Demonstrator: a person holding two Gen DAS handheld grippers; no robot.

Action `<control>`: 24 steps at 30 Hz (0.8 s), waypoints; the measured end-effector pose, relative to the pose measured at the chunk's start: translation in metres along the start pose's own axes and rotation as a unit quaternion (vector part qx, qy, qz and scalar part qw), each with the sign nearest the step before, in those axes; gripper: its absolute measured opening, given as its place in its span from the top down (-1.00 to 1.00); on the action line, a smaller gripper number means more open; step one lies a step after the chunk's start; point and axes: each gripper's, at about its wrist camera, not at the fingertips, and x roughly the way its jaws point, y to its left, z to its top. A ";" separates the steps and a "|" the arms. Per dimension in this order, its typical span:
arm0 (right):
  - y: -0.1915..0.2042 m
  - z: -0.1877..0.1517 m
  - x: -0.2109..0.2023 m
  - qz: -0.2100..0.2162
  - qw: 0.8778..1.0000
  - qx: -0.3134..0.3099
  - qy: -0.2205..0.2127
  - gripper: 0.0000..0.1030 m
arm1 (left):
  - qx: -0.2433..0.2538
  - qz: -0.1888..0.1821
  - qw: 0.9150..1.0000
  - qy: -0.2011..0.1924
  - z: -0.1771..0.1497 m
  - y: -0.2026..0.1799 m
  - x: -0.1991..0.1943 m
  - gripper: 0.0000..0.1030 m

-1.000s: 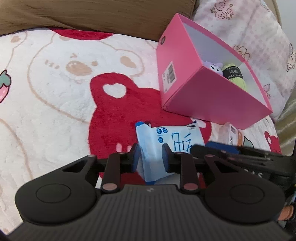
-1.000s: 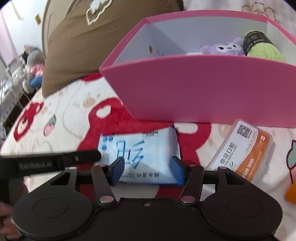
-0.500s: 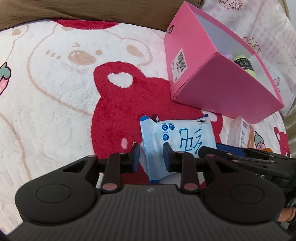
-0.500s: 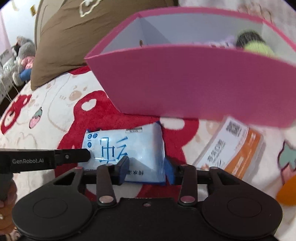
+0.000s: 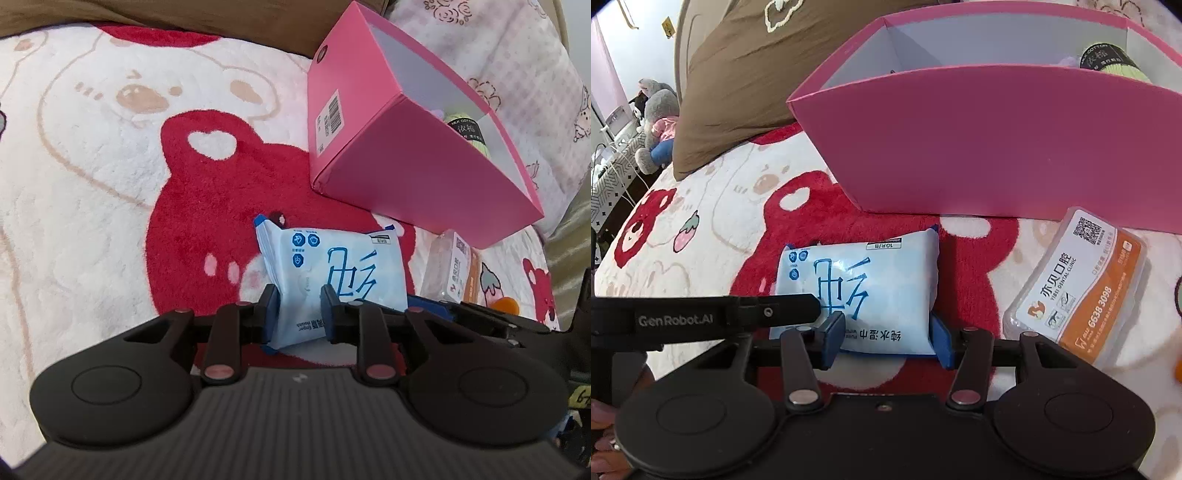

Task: Organize objects
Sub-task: 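Lift the wipes pack with the left gripper and carry it toward the box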

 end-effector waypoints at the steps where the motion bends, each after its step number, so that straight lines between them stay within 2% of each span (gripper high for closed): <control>1: 0.001 -0.001 -0.001 0.002 1.000 0.000 -0.003 -0.06 | 0.001 0.002 1.000 -0.001 -0.001 -0.001 -0.002 0.57; 13: -0.002 -0.014 -0.023 0.036 0.999 0.023 -0.006 -0.06 | 0.030 0.018 0.999 0.013 -0.010 -0.022 -0.024 0.56; 19: -0.004 -0.014 -0.037 0.039 0.999 0.020 0.006 -0.07 | 0.023 -0.010 0.999 0.030 -0.013 -0.026 -0.034 0.55; 24: -0.005 -0.015 -0.050 0.042 0.999 0.013 0.009 -0.08 | 0.034 -0.002 0.999 0.036 -0.018 -0.039 -0.044 0.55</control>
